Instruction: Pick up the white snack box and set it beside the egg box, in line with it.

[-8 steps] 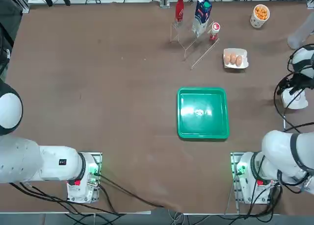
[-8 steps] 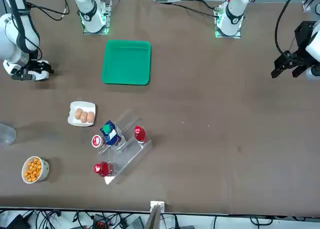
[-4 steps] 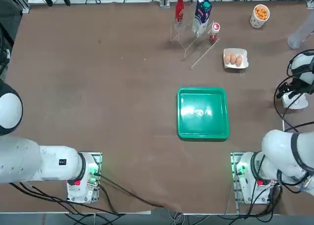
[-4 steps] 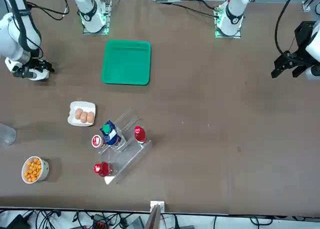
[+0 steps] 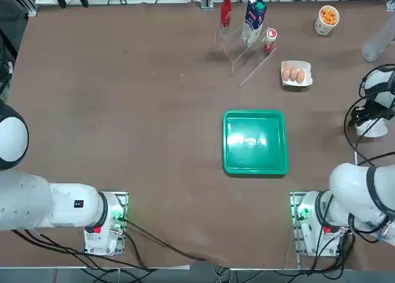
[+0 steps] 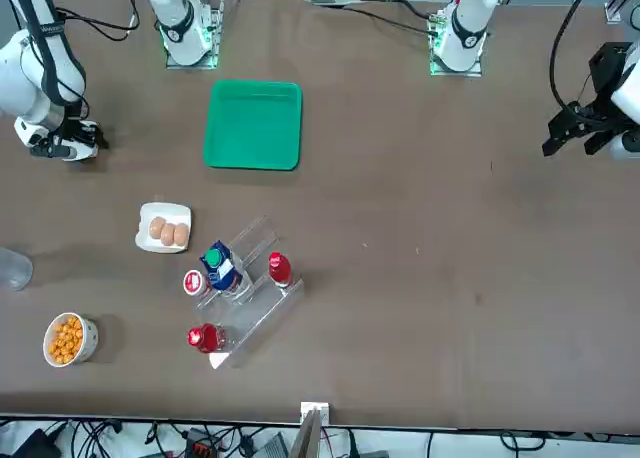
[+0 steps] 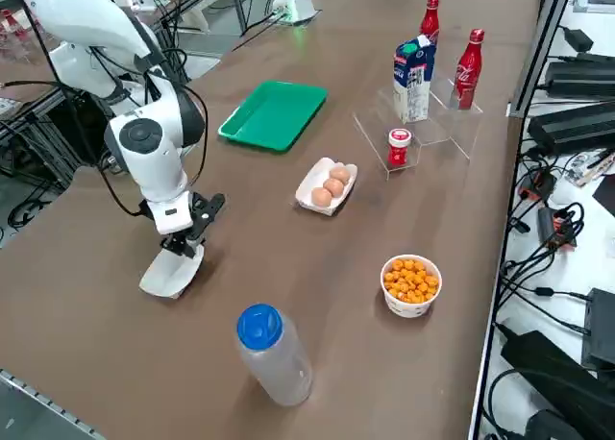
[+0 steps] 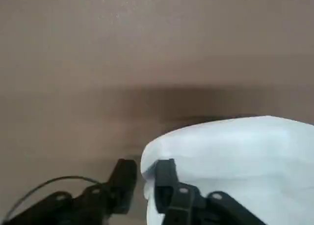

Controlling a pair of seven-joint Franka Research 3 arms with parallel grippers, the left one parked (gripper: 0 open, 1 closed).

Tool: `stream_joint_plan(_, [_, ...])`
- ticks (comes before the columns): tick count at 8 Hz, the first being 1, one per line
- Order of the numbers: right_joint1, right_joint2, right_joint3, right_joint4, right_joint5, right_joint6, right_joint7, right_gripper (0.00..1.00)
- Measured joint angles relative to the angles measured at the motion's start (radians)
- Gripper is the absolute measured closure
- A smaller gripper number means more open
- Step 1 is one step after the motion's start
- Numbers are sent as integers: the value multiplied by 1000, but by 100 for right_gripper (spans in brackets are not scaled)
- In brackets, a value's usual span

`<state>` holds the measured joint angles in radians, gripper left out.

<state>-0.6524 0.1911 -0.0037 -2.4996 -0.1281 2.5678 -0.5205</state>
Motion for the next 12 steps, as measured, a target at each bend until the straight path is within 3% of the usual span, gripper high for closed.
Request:
stream_joint_plan(1, [-3,0,0,0,0,0,0,88])
stream_joint_plan(3, [-12,-1,0,2,0,0,-1,98])
stream_joint_plan(7, [-12,-5,3,26,0,1,-1,98])
stream_joint_plan(10, [8,-29,41,164,0,-199,17,98])
stream_joint_plan(12, [99,-42,53,285,1,-329,92,98])
